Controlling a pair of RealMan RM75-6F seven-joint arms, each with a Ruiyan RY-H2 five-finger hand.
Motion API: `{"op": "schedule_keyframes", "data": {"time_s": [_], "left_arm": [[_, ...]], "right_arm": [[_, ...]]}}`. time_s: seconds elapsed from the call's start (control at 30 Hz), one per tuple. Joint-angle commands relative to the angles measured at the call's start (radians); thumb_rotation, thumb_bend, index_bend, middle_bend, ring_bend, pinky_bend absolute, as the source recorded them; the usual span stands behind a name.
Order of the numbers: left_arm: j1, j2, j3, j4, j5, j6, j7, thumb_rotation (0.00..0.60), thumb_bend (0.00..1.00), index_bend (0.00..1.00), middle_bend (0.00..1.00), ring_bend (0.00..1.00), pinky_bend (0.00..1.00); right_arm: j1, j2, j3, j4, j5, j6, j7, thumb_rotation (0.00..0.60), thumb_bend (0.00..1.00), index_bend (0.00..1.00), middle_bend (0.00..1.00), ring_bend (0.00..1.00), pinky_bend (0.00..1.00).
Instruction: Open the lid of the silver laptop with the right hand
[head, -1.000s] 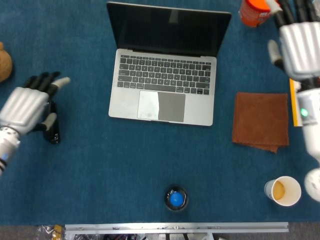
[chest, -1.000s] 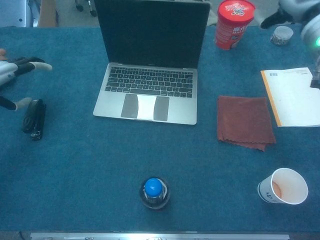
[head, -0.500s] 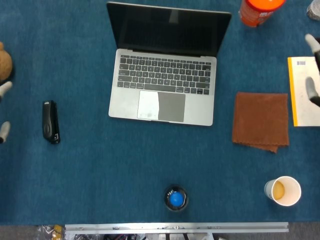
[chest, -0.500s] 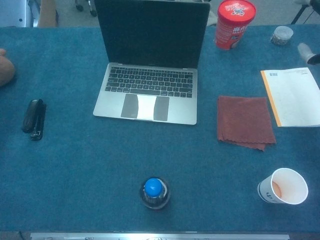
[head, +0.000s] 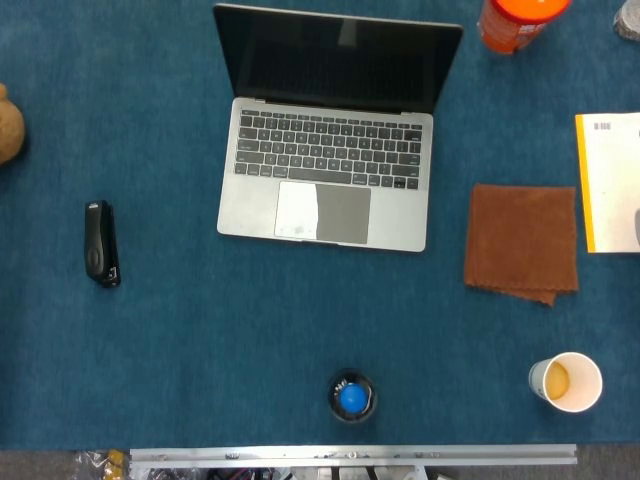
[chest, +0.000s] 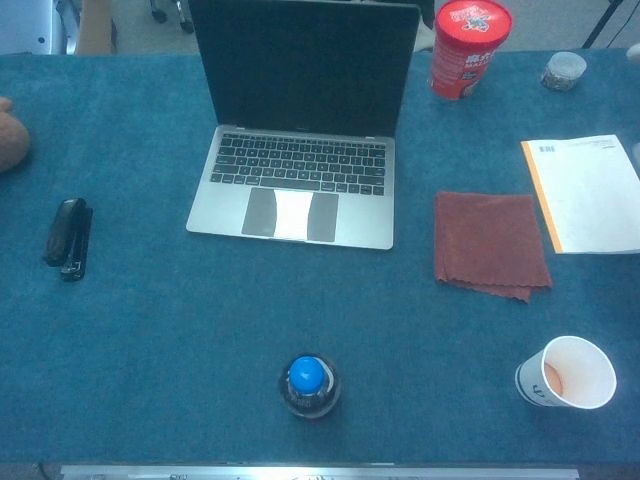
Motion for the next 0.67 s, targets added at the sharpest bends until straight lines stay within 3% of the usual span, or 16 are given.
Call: {"op": "schedule_keyframes", "data": {"time_s": [0.03,0.2,0.67], "left_arm": [[0.023,0.002,-0.003,-0.012,0.014,0.028,0.004,0.6,0.4,0.08,0.04,0.0,0.04],[0.058,-0.001,-0.006,-0.019,0.038,0.07,0.006,0.6,0.4,0.08,0.04,0.0,0.04],[0.094,0.004,-0.03,-0.025,0.033,0.062,-0.004,0.6,0.4,0.08,0.04,0.0,0.04]], "right_arm": [[-0.021,0.0,-0.006,0.007,-0.016,0.0,0.021,0.6,0.39,0.12,0.19,0.03,0.11],[-0.053,0.006,-0.014,0.017,-0.052,-0.007,0.051,0.6,0.39,0.12,0.19,0.03,0.11],[-0.09,0.016,0.005,0.027,-0.117,-0.046,0.074,0.6,0.39,0.12,0.19,0.03,0.11]]}}
